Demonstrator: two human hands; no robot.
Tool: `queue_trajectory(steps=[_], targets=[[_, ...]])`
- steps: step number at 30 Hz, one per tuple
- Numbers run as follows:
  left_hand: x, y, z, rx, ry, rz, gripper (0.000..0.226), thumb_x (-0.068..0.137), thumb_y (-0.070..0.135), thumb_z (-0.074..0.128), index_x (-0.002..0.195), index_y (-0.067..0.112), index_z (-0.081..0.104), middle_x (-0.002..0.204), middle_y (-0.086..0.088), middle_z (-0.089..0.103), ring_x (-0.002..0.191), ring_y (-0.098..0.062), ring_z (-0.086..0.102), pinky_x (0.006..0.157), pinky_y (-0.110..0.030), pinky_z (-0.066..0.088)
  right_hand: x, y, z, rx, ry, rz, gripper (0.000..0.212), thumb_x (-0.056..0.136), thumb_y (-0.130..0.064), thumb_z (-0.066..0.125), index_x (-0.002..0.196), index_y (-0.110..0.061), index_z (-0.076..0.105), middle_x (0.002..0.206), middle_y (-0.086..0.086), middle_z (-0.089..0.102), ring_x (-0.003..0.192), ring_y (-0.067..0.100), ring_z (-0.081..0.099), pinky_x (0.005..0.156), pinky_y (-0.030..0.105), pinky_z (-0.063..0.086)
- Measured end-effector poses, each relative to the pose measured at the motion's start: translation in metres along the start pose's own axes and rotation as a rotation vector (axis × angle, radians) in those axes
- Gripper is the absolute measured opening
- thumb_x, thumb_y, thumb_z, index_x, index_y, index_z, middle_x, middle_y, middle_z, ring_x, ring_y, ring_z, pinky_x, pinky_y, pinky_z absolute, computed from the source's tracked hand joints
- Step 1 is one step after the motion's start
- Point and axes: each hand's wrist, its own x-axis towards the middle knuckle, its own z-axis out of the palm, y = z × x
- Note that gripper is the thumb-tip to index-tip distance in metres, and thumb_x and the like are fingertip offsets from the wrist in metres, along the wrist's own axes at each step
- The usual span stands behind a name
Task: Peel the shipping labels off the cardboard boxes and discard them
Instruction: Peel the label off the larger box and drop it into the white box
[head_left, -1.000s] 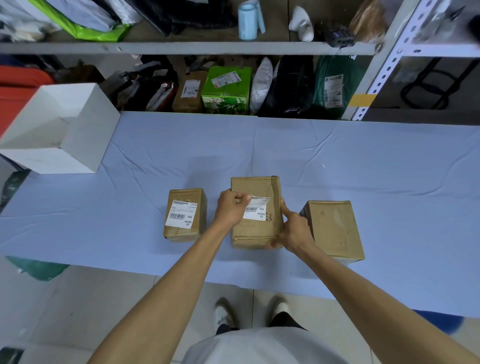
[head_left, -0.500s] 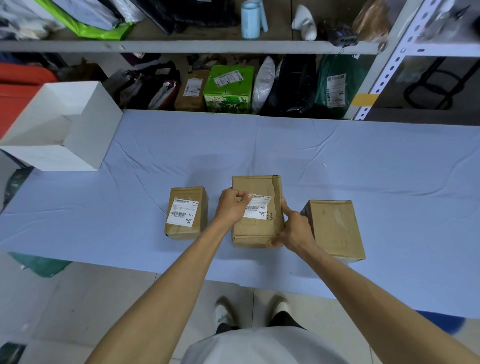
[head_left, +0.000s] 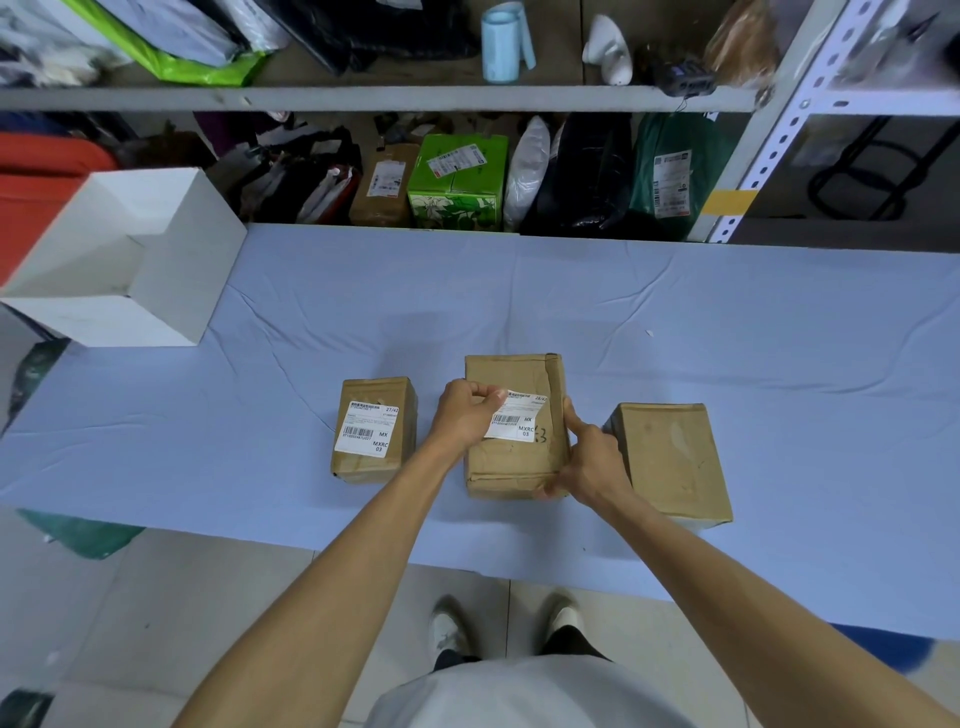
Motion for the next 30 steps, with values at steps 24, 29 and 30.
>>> queue_trajectory(steps=[24, 29, 30], targets=[[-0.0006, 0.0045, -0.0009, -0.016, -0.026, -0.012, 0.024, 0.093, 0.023, 0.062, 0.106, 0.004, 0.066, 0.105, -0.011, 0.072, 0.093, -0.021, 0.07, 0.079, -0.028, 0.054, -0.0063, -0.0076, -0.0021, 0.001, 0.005, 0.024, 0.124, 0.055, -0.002, 0.086, 0.152, -0.026, 0.013, 0.104, 0.004, 0.065, 0.09, 0.025, 0.063, 0.084, 0.041, 0.057], [-0.0011, 0.0047, -0.0015, -0.025, -0.024, -0.006, 0.02, 0.092, 0.024, 0.063, 0.102, 0.006, 0.066, 0.101, -0.01, 0.072, 0.089, -0.018, 0.069, 0.075, -0.024, 0.053, -0.0078, -0.0077, -0.0037, -0.01, 0.007, 0.03, 0.128, 0.052, -0.003, 0.088, 0.152, -0.026, 0.012, 0.096, 0.0, 0.062, 0.083, 0.021, 0.06, 0.08, 0.035, 0.056], [-0.0013, 0.0048, -0.0018, -0.025, -0.024, -0.006, 0.019, 0.092, 0.024, 0.063, 0.101, 0.007, 0.066, 0.101, -0.01, 0.073, 0.09, -0.019, 0.07, 0.079, -0.027, 0.054, -0.008, -0.008, -0.0037, -0.019, 0.005, 0.028, 0.129, 0.051, -0.004, 0.089, 0.152, -0.026, 0.012, 0.096, -0.001, 0.061, 0.085, 0.021, 0.061, 0.081, 0.036, 0.056]])
